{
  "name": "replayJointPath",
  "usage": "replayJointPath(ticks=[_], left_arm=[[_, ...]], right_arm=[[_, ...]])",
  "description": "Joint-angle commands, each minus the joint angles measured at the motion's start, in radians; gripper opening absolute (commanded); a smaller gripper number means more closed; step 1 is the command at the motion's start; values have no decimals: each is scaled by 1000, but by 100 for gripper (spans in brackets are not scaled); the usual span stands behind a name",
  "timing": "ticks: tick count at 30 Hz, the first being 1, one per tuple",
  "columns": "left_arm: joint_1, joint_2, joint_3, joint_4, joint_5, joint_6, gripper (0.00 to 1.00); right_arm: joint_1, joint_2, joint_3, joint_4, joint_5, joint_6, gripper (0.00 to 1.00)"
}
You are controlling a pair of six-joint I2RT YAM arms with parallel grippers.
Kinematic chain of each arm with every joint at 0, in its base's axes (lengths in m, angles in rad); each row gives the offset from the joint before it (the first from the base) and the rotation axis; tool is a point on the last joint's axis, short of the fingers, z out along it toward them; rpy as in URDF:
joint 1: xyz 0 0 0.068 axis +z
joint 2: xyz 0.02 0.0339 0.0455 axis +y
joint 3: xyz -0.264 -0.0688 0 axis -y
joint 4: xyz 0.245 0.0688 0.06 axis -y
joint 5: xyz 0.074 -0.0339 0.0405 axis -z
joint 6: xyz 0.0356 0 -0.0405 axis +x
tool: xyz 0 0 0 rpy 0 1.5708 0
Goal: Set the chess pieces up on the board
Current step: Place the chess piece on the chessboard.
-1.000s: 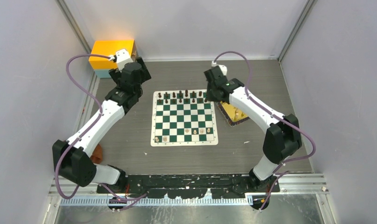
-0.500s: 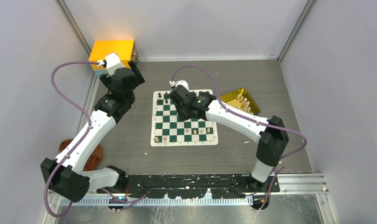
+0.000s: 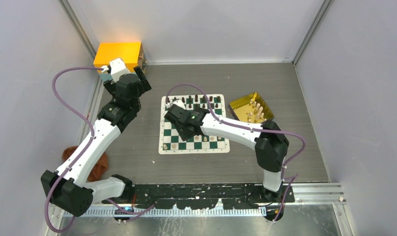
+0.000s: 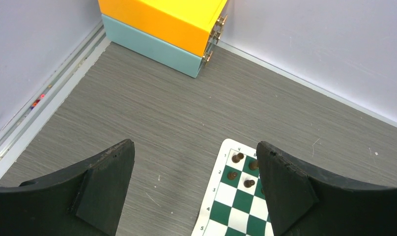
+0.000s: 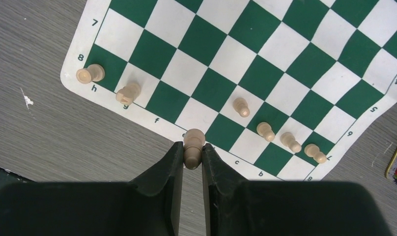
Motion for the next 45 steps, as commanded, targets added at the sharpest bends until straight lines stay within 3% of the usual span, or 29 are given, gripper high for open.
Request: replayJointPath(ticks=[1,45], left_arm=[[0,-34,-7,21,-9,12,94],[1,-48,-14,34,-23,50,94]], right_arm=[[22,29,52,15,8,-11,1],[40,84,-133,310,-81,-28,1]])
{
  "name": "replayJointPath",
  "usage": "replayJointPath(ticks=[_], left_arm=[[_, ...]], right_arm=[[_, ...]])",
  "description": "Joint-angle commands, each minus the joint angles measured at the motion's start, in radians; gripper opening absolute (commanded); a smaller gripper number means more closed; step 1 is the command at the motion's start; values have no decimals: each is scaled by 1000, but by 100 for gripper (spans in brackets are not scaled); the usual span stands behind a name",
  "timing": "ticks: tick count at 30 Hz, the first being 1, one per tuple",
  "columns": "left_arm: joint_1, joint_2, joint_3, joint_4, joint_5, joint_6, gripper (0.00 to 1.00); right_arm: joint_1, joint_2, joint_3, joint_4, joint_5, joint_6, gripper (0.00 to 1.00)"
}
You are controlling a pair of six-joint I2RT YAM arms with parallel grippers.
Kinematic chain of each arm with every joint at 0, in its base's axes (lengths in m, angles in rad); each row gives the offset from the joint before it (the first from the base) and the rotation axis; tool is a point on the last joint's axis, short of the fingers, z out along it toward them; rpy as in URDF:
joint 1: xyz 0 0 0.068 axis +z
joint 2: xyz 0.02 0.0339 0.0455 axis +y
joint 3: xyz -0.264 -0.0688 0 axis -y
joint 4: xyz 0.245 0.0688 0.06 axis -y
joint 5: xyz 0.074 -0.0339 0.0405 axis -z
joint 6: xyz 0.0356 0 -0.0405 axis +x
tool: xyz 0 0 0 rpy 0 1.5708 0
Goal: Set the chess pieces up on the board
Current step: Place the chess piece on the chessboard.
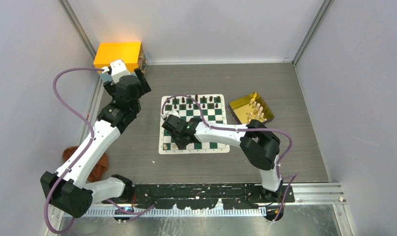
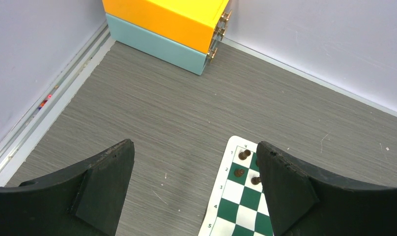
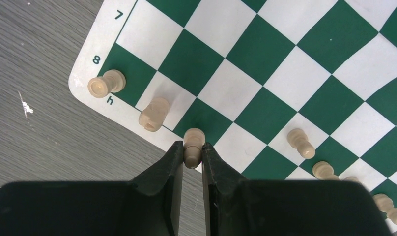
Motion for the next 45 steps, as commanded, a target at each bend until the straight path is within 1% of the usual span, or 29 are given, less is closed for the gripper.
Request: replayJointPath(ticks=[1,16,18,20,25,28,31,38,45], left_arm=[[1,-32,7,36,-22,23,94],[0,-34,-12,47,-24,27,94],[1,-34,-15,48,-23,27,94],[1,-34,-16,48,-24,27,94],[1,-29,-14,52,-21,25,94],[1,-26,-13,54,-19,24,94],[1,-23,-10,55,-17,20,94],[1,-18,-4,59,-17,19,94],[1,7,18,66,-13,16,94]], right_arm=[[6,-15,-9,66,-2,-19,0],[2,-2,-42,102,5,-33,1],[0,0,-46,103,6,-34,4],[-1,0,-48,103,6,-36,9],[0,-9,-58,107,7,-40,30],[0,-16,-53,102,11,-46,36],[-1,-19,-42,90,12,-53,39],[-1,-48,-22,70,11,-58,39],[-1,-117,57,-5,28,-77,39]])
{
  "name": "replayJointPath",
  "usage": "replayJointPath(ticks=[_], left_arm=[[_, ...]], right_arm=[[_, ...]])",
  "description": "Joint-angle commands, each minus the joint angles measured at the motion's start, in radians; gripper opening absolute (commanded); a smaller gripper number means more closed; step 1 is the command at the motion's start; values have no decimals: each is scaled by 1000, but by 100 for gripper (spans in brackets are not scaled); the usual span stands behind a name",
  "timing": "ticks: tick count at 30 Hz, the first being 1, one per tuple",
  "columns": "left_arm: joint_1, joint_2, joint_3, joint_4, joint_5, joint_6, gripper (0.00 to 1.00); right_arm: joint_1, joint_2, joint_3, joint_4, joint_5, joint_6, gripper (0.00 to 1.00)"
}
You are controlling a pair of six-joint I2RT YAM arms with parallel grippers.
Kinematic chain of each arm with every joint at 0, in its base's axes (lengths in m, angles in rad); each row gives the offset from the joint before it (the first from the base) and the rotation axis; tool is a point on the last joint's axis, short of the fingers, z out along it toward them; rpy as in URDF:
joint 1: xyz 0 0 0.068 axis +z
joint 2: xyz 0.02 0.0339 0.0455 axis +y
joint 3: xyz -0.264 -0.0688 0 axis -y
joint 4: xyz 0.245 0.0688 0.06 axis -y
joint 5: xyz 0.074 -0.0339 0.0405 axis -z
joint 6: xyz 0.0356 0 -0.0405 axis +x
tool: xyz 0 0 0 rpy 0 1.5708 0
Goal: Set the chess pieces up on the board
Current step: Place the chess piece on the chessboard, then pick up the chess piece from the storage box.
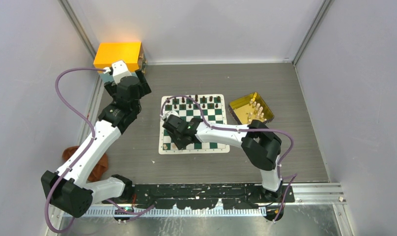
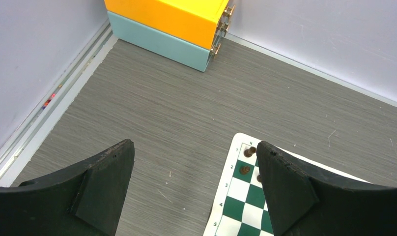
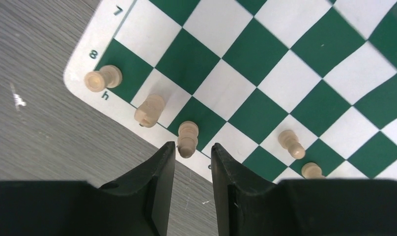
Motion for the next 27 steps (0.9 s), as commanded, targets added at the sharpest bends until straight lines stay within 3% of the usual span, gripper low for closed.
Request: replayJointPath(ticks=[1,8,12,27], left_arm=[[1,11,39,64,-12,-4,94],[1,45,61,77,-7,-7,94],[1,79,86,84,1,-11,94],[1,226,182,100,39,-42,94]], right_arm=[[0,-121,102,-43,31,-26,39],[-7,-200,180,-110,149,-18,38],[-70,-242,201,-158,226,20,37],[-556,-367,10,-242,333,155,37]])
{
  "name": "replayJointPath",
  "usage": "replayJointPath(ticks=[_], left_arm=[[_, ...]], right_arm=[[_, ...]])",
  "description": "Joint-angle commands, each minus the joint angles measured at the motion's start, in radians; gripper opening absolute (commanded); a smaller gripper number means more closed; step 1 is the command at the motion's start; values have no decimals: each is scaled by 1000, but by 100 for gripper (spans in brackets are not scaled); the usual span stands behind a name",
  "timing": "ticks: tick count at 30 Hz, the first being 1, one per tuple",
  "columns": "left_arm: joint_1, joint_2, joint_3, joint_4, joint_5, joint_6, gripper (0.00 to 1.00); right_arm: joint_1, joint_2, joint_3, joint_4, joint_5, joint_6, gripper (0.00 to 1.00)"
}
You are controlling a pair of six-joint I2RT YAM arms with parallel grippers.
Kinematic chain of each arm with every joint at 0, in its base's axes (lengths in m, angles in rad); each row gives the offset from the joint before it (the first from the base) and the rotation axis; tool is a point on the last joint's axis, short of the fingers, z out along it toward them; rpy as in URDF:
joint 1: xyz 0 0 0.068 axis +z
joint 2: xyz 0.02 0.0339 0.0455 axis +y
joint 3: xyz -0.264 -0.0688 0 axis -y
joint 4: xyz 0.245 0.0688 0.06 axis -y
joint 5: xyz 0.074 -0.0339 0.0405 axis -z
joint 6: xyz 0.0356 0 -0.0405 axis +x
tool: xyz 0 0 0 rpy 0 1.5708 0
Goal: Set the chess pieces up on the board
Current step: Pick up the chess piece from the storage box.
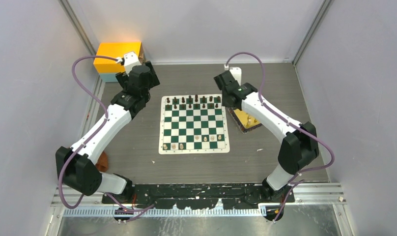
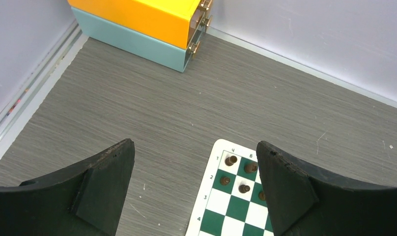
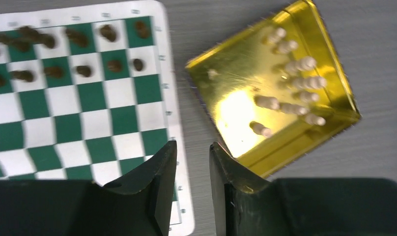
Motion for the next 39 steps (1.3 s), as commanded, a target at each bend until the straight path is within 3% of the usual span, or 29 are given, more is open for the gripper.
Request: replayJointPath(ticks=[1,11,39], left_arm=[[1,17,54,61,6,-14,94],[1,35,53,71,14,-12,94],[1,41,39,67,11,-9,94]], right_arm=[[-95,-78,-60,-25,44,65,37],[-239,-114,-205,1,-29,136,36],[-339,-53,-303,82,-123,160,36]])
